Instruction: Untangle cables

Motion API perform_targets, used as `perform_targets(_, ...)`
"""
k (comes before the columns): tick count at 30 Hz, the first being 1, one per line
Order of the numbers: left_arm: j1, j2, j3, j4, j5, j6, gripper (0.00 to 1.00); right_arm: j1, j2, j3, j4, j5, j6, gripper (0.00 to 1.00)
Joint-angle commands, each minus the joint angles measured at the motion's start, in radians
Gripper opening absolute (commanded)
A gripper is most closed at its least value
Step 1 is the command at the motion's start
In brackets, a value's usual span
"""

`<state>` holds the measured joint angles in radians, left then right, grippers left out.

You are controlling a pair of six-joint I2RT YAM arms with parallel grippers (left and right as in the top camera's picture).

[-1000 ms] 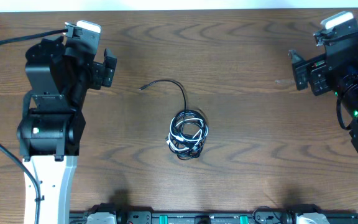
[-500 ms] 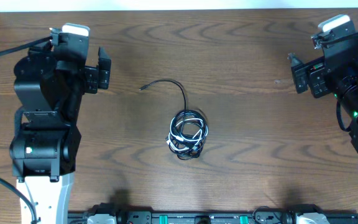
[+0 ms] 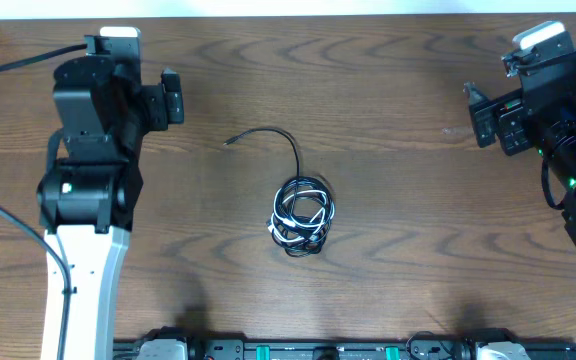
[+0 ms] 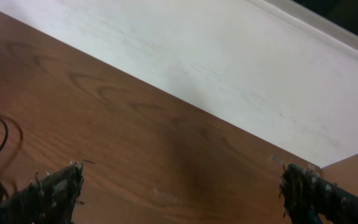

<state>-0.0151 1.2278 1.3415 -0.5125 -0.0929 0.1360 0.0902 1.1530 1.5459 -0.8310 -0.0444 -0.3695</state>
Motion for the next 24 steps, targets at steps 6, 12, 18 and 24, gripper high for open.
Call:
perform_targets(6, -0.002, 0.014, 0.020, 0.027, -0.027, -0.021, 0.98, 0.002, 0.056, 0.015, -0.011, -0.024, 0.009, 0.99)
perform_targets(12, -0.002, 0.014, 0.019, 0.027, -0.017, 0.047, 0.98, 0.002, 0.113, 0.012, -0.026, -0.037, 0.009, 0.99)
perform_targets(18, -0.002, 0.013, 0.019, 0.028, 0.034, 0.047, 0.98, 0.002, 0.142, 0.011, -0.031, -0.086, 0.011, 0.99)
perform_targets(24, -0.002, 0.012, 0.019, 0.055, 0.061, 0.046, 0.93, 0.002, 0.141, 0.011, -0.029, -0.229, 0.016, 0.99)
